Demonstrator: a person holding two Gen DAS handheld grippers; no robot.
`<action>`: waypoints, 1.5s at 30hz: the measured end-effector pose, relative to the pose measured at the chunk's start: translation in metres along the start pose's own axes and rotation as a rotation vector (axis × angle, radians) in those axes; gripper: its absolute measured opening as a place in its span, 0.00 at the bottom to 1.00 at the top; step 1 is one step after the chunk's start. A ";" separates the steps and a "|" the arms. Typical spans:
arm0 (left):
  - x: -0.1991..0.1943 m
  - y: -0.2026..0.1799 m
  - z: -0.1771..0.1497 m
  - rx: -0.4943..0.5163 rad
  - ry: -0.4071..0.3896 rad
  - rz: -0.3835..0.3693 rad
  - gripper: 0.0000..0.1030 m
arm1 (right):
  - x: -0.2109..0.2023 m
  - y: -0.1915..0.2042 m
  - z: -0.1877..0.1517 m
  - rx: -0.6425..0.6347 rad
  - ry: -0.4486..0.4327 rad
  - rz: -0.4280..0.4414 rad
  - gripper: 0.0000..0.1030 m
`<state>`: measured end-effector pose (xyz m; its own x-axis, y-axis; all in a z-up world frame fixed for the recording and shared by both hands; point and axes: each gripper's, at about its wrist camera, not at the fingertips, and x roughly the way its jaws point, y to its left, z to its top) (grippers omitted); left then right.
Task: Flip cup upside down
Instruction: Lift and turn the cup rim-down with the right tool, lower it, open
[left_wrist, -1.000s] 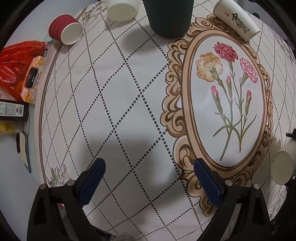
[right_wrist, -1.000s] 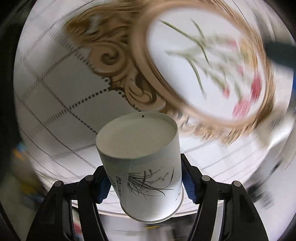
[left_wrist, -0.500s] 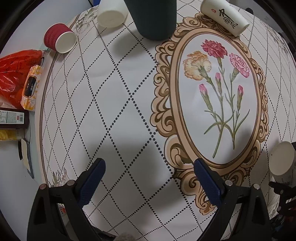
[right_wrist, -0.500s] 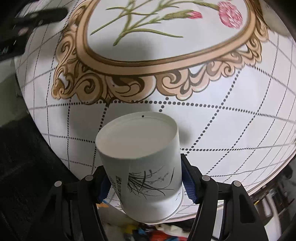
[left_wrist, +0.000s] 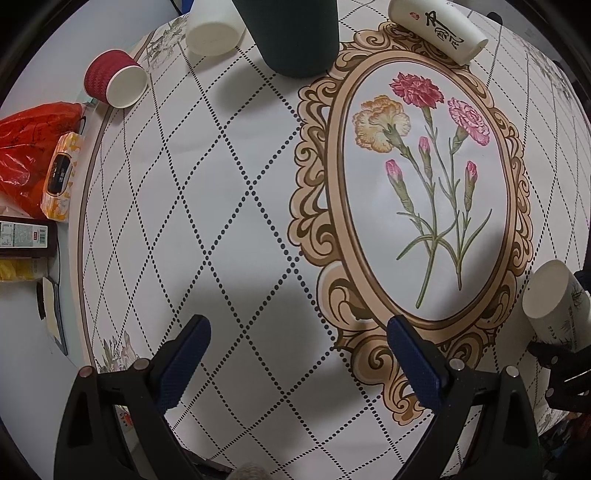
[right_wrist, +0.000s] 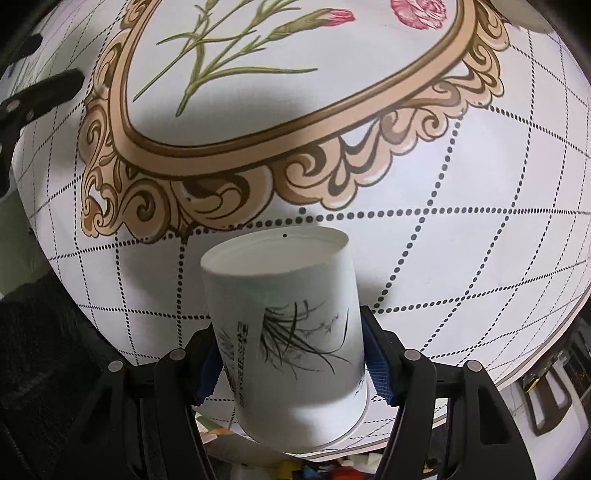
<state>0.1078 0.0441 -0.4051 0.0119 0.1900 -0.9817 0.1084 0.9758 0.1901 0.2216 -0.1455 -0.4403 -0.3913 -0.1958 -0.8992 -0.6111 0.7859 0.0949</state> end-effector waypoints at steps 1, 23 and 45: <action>0.000 0.000 0.000 0.001 0.001 0.001 0.95 | -0.001 0.003 0.007 0.001 0.007 0.005 0.66; -0.017 -0.003 -0.006 0.010 -0.003 0.007 0.95 | -0.022 -0.006 0.034 0.035 0.006 0.041 0.61; -0.007 0.004 0.016 -0.020 0.052 -0.053 0.95 | -0.088 -0.036 -0.034 0.484 -0.735 0.094 0.60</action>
<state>0.1237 0.0446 -0.3980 -0.0446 0.1433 -0.9887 0.0877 0.9864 0.1390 0.2547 -0.1771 -0.3497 0.2179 0.1776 -0.9597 -0.1756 0.9744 0.1404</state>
